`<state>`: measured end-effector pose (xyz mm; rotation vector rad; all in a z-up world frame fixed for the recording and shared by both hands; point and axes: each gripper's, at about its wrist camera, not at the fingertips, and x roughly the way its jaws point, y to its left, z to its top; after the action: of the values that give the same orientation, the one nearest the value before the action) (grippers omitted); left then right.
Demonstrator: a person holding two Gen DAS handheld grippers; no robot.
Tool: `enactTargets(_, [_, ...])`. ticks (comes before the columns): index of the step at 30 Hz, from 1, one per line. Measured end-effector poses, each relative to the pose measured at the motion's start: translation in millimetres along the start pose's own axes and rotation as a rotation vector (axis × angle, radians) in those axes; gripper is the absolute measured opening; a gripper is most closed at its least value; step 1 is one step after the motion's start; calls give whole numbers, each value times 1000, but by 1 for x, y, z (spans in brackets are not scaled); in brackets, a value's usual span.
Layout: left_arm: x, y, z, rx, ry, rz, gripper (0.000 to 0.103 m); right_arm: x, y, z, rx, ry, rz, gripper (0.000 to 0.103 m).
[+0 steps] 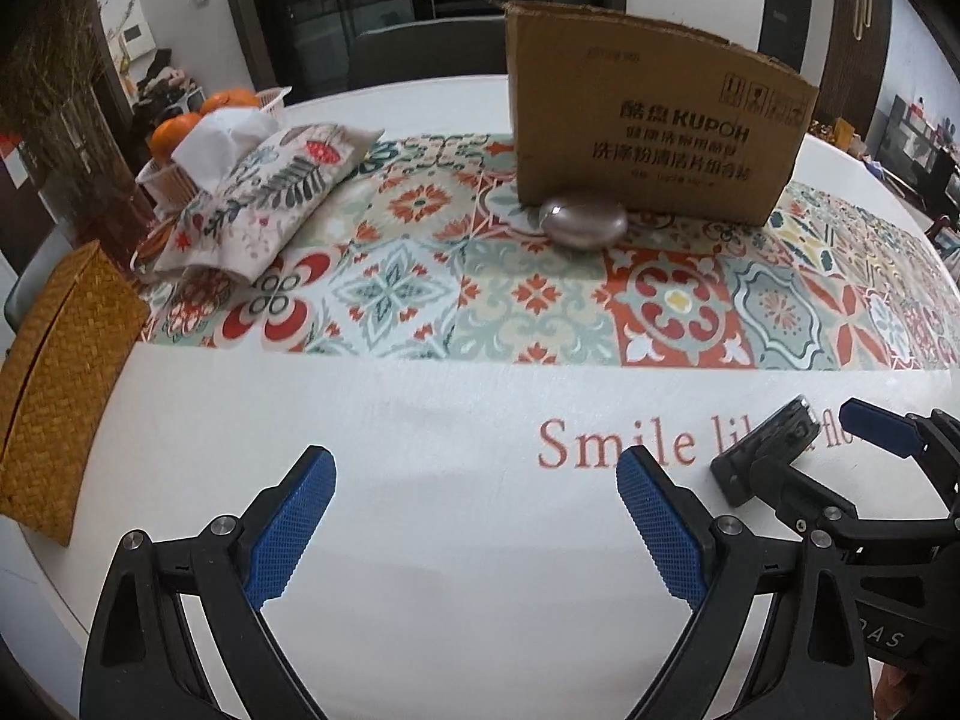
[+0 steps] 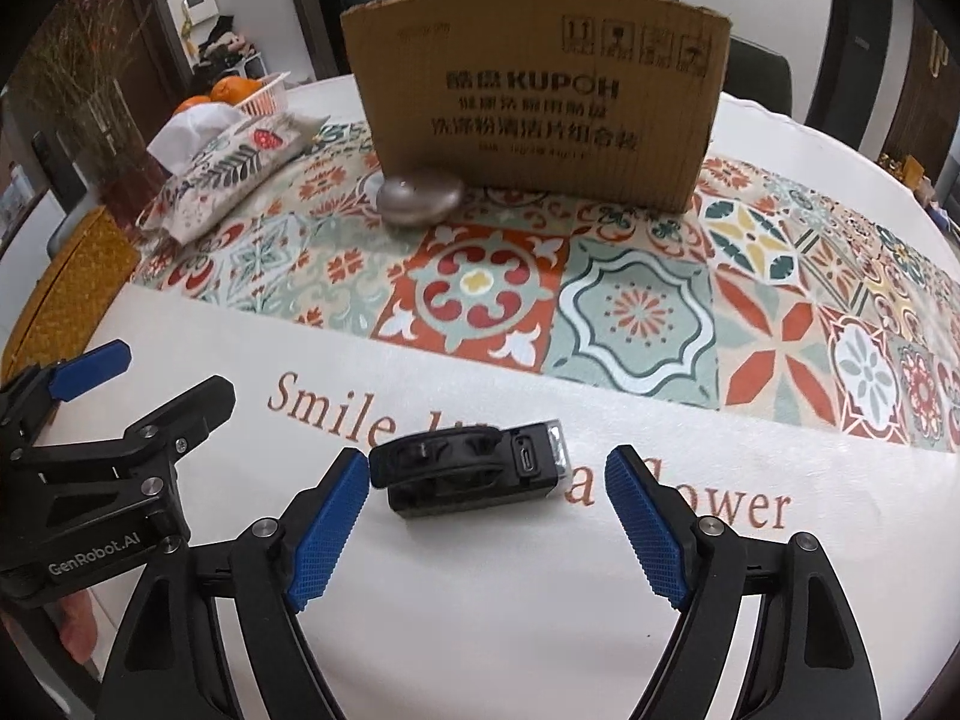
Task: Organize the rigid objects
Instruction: 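Grasp the silver egg speaker with the left tool while the right tool grasps the black USB stick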
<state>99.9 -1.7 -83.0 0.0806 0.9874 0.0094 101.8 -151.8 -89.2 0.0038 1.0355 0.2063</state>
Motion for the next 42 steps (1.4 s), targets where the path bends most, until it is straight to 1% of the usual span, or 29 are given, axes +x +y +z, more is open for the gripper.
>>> enactTargets(5, [8, 2, -6, -2, 29, 10, 96, 9, 3, -2, -40, 28, -13, 82])
enactTargets(9, [12, 3, -7, -6, 42, 15, 96, 20, 4, -2, -54, 59, -4, 82])
enactTargets(17, [15, 3, -6, -5, 44, 9, 96, 24, 5, 0, -65, 31, -6, 81])
enactTargets(20, [16, 3, -6, -3, 42, 1, 96, 24, 6, 0, -69, 22, -7, 77])
enactTargets(21, [16, 3, -6, -3, 42, -2, 96, 24, 6, 0, -68, 19, -3, 74])
enactTargets(23, [18, 3, -5, -3, 44, -3, 96, 24, 7, 0, -71, 14, -5, 74])
enactTargets(31, [20, 1, -2, 17, 18, -35, 95, 24, 4, 1, -43, -5, -11, 73])
enactTargets(35, [20, -1, 6, 39, -17, -53, 95, 22, 2, 4, -19, -26, -28, 73])
enactTargets(42, [28, -5, 25, 80, -66, -125, 95, 18, -7, 17, 23, -74, -62, 73])
